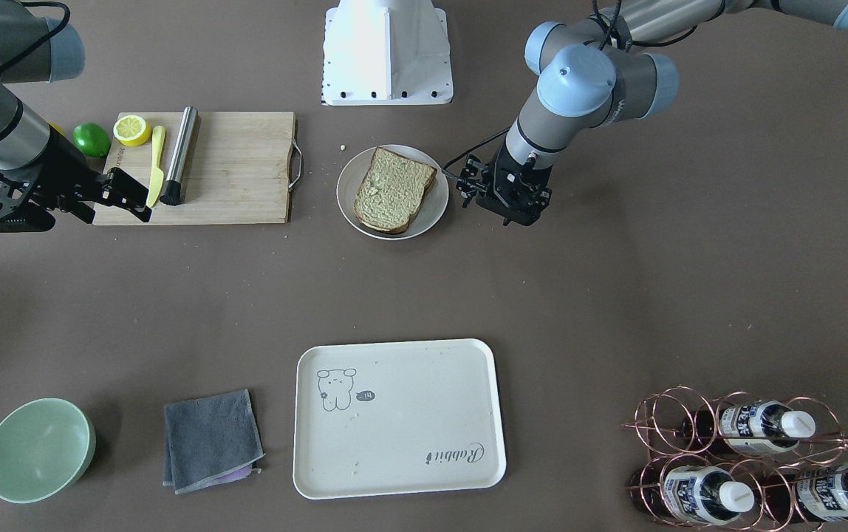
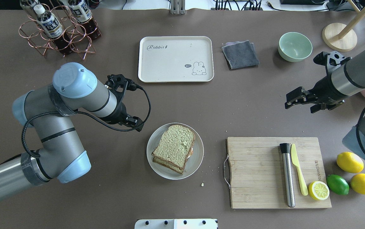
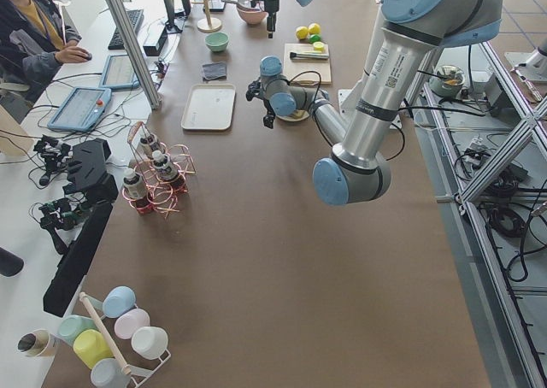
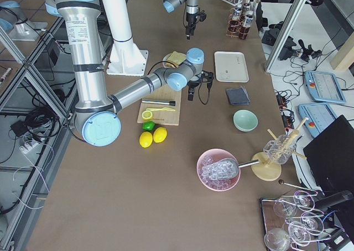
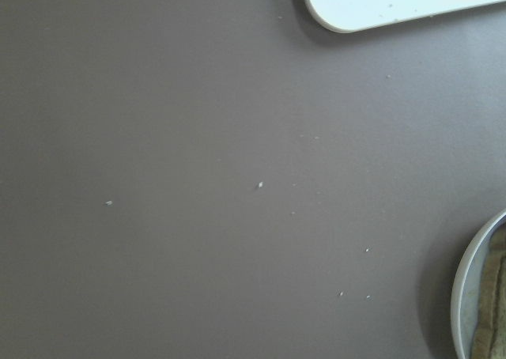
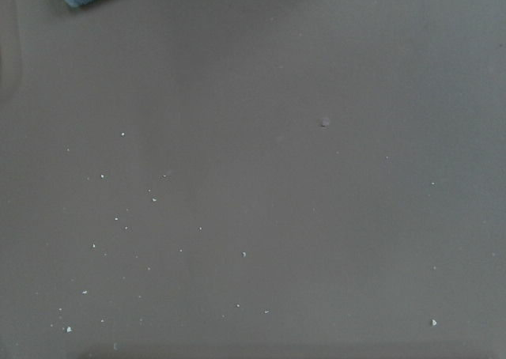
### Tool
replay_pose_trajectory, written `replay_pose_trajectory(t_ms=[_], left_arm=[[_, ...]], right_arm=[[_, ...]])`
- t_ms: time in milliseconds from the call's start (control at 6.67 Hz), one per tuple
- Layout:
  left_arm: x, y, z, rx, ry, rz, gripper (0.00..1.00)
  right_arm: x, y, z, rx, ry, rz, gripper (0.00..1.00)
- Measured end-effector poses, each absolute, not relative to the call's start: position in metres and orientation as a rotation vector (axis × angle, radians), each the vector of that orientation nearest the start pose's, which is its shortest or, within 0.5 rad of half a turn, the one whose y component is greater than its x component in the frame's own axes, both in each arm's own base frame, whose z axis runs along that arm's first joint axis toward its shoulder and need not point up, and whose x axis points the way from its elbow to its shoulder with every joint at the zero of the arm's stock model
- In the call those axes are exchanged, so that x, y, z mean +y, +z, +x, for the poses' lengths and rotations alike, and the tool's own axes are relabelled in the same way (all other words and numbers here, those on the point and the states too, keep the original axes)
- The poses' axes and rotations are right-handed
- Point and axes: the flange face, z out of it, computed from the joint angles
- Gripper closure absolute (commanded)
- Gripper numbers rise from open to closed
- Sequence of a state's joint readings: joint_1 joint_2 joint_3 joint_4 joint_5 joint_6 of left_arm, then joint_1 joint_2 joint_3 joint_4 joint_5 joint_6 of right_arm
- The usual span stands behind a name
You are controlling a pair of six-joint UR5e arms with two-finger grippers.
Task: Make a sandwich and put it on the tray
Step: 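Reach the left gripper to the plate rim while the right arm withdraws, then grip the plate rim with the left gripper and slide it onto the tray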
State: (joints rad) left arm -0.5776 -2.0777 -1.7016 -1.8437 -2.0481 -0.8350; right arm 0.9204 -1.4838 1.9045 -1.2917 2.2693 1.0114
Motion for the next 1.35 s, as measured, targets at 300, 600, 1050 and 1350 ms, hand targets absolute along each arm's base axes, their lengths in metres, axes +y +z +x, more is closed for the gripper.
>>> replay_pose_trajectory(t_ms=[300,600,1050,1350], left_arm=[[-0.411,0.274,0.522,0.977,0.392,0.191,0.38],[-0.398,0.274,0.534,0.977,0.412,0.179,0.42],[-0.392,0.268,0.551,0.984,0.4,0.154,0.49],[-0.391,0.272,0.556,0.971,0.388,0.155,0.6]], right_arm=[[-0.456,0.43,-0.251,-0.936,0.074,-0.038,0.0],[-0.455,0.432,-0.249,-0.934,0.072,-0.036,0.0],[-0.455,0.435,-0.249,-0.93,0.074,-0.039,0.0],[-0.455,0.437,-0.249,-0.928,0.075,-0.043,0.0]])
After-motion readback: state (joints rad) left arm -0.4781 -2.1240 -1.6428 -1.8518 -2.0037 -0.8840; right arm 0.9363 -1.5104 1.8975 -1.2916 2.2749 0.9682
